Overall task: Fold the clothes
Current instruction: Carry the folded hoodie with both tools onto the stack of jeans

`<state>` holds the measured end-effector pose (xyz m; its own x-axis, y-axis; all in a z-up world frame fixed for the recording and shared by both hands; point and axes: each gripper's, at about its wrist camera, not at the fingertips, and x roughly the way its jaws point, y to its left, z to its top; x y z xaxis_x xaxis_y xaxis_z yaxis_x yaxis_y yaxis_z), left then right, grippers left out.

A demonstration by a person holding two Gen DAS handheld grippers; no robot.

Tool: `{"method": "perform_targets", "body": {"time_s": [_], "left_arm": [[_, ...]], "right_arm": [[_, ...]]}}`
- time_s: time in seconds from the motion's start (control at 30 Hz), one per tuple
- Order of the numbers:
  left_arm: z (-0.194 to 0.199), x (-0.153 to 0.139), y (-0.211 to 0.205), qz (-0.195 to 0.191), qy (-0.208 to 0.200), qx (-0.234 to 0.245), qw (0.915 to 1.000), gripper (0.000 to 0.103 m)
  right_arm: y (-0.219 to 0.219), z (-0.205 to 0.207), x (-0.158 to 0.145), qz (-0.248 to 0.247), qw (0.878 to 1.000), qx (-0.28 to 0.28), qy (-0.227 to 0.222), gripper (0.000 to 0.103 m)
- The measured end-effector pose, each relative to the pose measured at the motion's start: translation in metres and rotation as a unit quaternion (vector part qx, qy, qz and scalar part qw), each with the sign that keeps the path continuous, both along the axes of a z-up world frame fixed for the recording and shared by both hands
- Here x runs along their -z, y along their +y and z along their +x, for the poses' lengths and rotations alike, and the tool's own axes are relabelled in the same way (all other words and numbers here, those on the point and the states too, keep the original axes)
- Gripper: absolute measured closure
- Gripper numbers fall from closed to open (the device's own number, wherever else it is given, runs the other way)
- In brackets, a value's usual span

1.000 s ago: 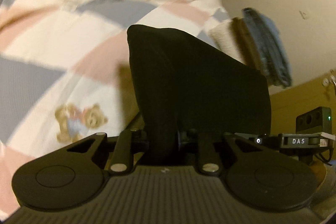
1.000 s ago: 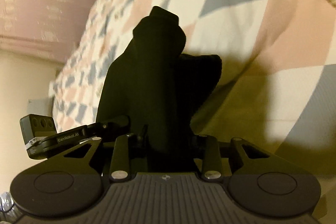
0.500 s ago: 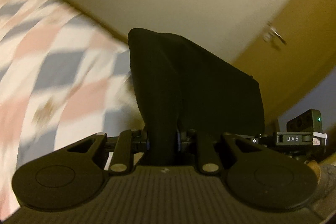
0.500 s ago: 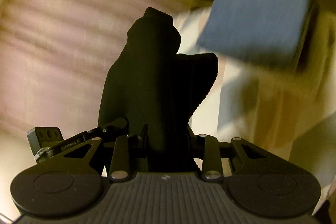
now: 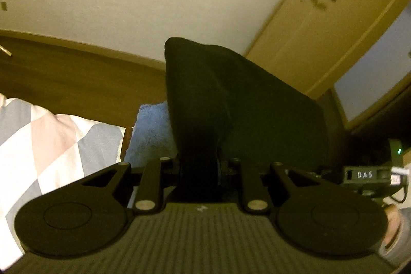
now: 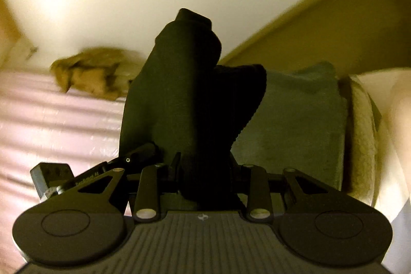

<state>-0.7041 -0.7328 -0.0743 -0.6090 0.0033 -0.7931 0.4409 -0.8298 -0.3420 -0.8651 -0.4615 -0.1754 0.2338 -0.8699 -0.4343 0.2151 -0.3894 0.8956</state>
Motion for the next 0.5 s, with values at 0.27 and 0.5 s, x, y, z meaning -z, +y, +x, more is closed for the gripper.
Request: {"method": "perform_targets", "body": {"time_s": [0.27,0.5], "left_arm": [[-0.010,0.052,-0.017,0.025,-0.024,0.021,0.9992,0.085],[0.002,0.088,-0.023,-0.015,-0.041,-0.006,0.9990,0.058]], "right_arm": [[-0.019,-0.008,0.047,0.046,0.999,0.011,-0.023,0.071],[-0.028,-0.007,0.052,0.104,0.992,0.000,0.066,0.055]]}}
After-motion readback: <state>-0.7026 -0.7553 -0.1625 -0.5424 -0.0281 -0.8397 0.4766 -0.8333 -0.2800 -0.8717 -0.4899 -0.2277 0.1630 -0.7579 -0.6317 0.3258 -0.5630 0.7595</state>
